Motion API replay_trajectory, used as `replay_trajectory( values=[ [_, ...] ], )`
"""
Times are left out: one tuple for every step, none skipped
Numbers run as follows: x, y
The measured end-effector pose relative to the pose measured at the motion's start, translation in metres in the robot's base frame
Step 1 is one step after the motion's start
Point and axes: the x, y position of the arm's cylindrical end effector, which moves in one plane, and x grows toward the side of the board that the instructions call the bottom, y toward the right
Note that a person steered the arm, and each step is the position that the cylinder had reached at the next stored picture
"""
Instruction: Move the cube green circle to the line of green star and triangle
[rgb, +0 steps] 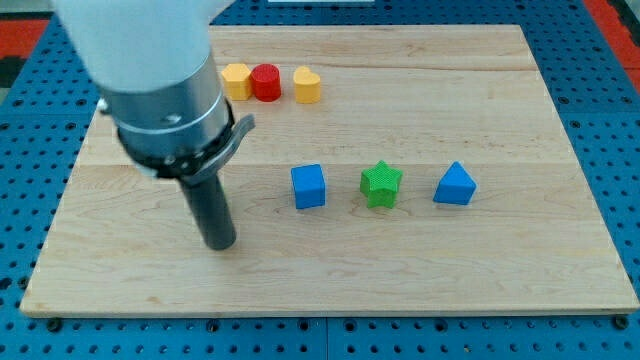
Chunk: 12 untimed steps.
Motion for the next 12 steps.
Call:
replay_trajectory(
  values=[
    [-0.018,0.032],
    [0.006,0.028],
    [0.003,-0.073],
    [-0.019,-0.050],
    [-0.025,0.005],
    [-0.015,0.002],
    [-0.005,0.050],
    [-0.005,0.073],
    [0.004,0.048],
    [0.006,-0.007],
    [0.004,-0.044],
    [0.002,-0.055]
  ],
)
